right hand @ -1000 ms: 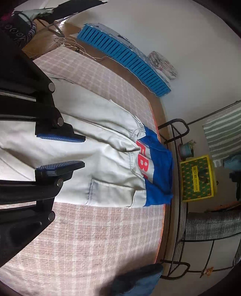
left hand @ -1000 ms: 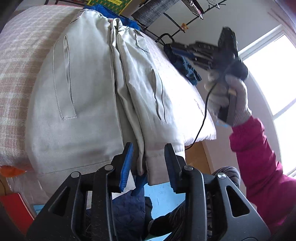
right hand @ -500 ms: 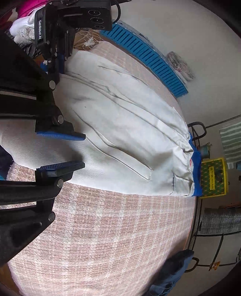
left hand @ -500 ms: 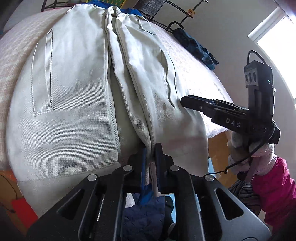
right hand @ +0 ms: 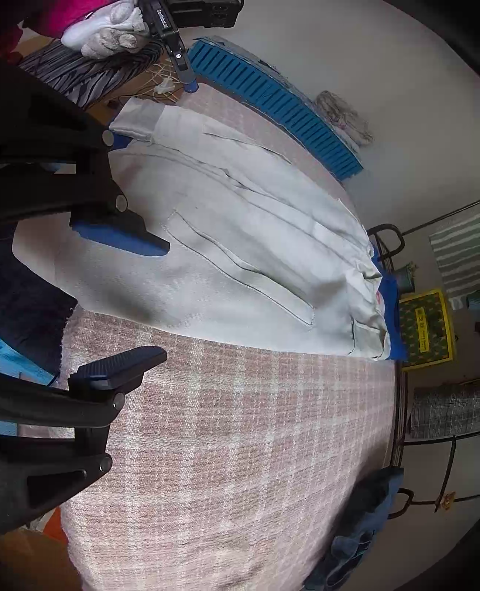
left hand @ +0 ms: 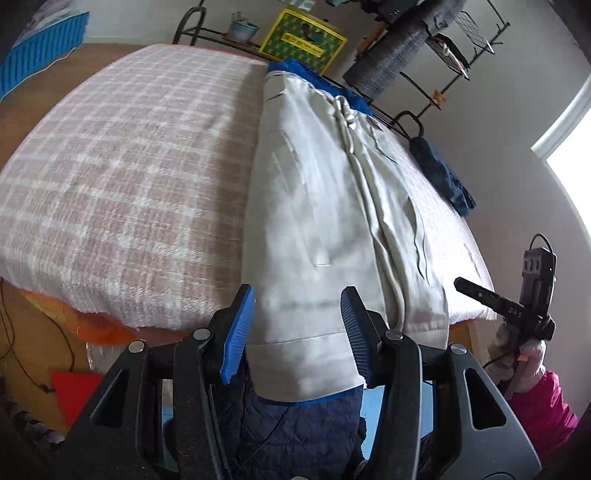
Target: Fold large clothes
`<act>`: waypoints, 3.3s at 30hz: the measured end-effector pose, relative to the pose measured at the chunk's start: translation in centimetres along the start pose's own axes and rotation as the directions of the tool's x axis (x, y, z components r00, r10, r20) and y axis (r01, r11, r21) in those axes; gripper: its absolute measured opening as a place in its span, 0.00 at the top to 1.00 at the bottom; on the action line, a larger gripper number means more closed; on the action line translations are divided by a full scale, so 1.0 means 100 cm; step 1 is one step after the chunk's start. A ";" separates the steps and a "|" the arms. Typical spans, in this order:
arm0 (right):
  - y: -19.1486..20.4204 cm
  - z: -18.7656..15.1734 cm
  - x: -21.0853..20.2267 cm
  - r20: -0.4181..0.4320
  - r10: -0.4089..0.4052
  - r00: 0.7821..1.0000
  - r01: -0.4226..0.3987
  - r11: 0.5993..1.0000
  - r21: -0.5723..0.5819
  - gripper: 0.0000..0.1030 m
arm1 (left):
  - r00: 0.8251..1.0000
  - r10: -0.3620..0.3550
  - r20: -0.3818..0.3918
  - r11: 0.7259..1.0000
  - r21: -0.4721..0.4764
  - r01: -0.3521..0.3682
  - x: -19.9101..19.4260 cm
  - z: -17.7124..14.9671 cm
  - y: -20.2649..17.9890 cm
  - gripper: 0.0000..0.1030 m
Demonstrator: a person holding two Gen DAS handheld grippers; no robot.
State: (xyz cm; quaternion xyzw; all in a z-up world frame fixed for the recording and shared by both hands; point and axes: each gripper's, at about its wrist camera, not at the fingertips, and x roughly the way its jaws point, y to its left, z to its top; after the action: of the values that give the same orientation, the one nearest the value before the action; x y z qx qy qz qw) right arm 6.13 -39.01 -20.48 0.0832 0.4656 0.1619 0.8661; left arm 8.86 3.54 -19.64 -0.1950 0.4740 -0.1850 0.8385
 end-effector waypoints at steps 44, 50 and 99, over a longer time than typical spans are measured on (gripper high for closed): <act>-0.042 0.012 0.010 -0.052 0.083 0.995 -0.074 0.983 0.166 0.41 | 0.984 -0.110 -0.138 0.987 -0.133 0.091 0.052 0.025 0.035 0.52; -0.055 -0.002 0.022 -0.079 0.208 0.975 -0.188 0.960 0.206 0.43 | 0.976 -0.162 -0.143 0.977 -0.161 0.138 0.057 0.026 0.035 0.52; -0.031 -0.025 0.024 -0.114 0.437 0.892 -0.404 0.886 0.228 0.70 | 0.942 -0.267 -0.205 0.953 -0.205 0.225 0.034 -0.011 0.011 0.77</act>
State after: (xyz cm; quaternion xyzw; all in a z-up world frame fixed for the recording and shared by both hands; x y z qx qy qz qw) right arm 5.91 -41.06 -24.60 0.2549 0.5188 0.3052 0.7568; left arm 9.65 2.64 -23.21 -0.3044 0.5544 -0.2668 0.7272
